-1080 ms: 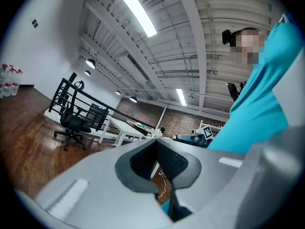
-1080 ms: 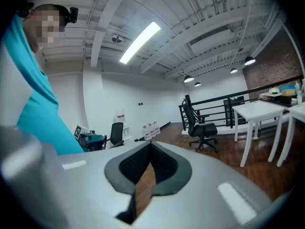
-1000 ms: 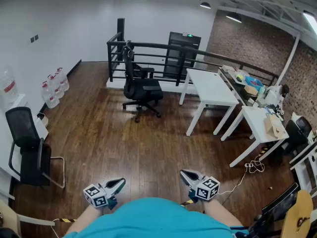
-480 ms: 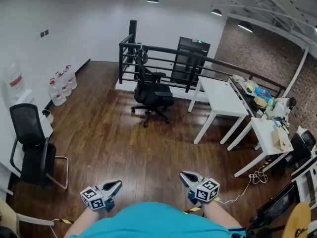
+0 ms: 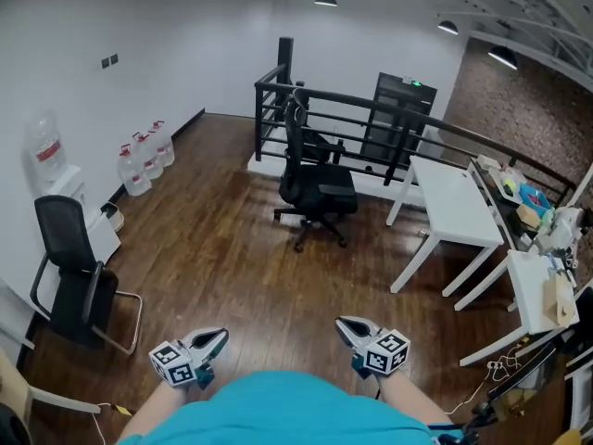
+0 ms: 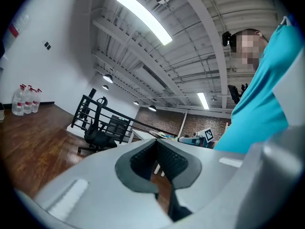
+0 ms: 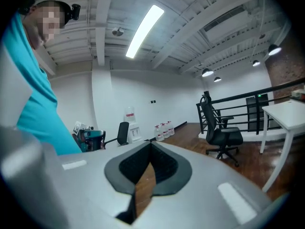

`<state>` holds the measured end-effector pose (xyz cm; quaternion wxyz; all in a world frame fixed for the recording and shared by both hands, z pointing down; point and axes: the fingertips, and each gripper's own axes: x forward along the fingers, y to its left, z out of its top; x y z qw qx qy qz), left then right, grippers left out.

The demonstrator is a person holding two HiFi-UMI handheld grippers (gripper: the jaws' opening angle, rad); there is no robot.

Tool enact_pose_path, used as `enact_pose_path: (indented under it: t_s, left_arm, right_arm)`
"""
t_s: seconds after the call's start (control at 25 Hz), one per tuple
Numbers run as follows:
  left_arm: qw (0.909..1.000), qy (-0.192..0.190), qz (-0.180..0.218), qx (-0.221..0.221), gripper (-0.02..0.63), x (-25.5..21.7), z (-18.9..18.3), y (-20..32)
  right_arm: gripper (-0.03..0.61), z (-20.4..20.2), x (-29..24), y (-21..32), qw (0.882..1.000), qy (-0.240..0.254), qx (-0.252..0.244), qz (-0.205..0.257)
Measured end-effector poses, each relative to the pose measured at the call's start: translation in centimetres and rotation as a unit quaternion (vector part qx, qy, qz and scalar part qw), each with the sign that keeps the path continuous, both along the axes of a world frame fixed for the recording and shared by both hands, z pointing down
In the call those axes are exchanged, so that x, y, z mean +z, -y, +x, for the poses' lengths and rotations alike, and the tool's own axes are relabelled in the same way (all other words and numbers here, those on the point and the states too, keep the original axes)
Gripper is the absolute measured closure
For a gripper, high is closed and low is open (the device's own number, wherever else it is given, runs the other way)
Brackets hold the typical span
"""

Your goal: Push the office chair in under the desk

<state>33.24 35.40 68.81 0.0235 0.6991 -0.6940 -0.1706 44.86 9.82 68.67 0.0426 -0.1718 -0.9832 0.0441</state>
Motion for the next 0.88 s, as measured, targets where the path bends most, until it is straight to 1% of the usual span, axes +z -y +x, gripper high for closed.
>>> enact_pose_path:
  t_s: [0.08, 0.16, 0.2, 0.28, 0.36, 0.48, 0.56, 0.64, 0.76, 0.88]
  left_arm:
    - [0.9999, 0.004, 0.000, -0.009, 0.586, -0.5, -2.3, 3.0]
    - [0.9998, 0.011, 0.001, -0.016, 0.586, -0.3, -3.4, 6.5]
    - [0.9998, 0.008, 0.003, -0.019, 0.586, -0.2, -4.1, 8.2]
    - [0.9998, -0.002, 0.008, -0.020, 0.586, -0.4, -6.0, 10.7]
    - [0.9999, -0.002, 0.001, -0.015, 0.586, -0.2, -7.4, 12.7]
    - [0.9998, 0.001, -0.013, -0.015, 0.586, 1.2, -9.9, 15.9]
    - [0.9998, -0.006, -0.012, -0.015, 0.586, 2.0, -12.3, 17.3]
    - [0.9998, -0.014, -0.009, -0.008, 0.586, 2.6, -15.9, 17.7]
    - [0.9999, -0.011, -0.003, 0.007, 0.586, 2.7, -23.6, 17.6]
    - [0.9997, -0.006, 0.001, 0.022, 0.586, 2.6, -30.7, 18.2]
  right_arm:
    - [0.578, -3.0, -0.8, 2.6, 1.000, 0.004, -0.022, 0.009]
    - [0.578, -4.7, -1.0, 5.5, 0.999, 0.007, -0.042, 0.023]
    - [0.578, -5.6, -0.9, 6.9, 0.998, 0.007, -0.048, 0.030]
    - [0.578, -8.3, -1.1, 9.0, 0.998, 0.004, -0.055, 0.042]
    - [0.578, -10.4, -1.3, 10.8, 0.997, 0.001, -0.059, 0.046]
    - [0.578, -13.0, -0.5, 13.7, 0.997, 0.000, -0.067, 0.047]
    - [0.578, -15.2, 0.3, 14.9, 0.996, -0.005, -0.068, 0.058]
    - [0.578, -18.6, 0.4, 15.1, 0.996, -0.009, -0.062, 0.063]
    - [0.578, -25.8, -0.1, 14.7, 0.997, -0.009, -0.046, 0.067]
    - [0.578, -31.9, 0.1, 15.2, 0.997, -0.008, -0.023, 0.075]
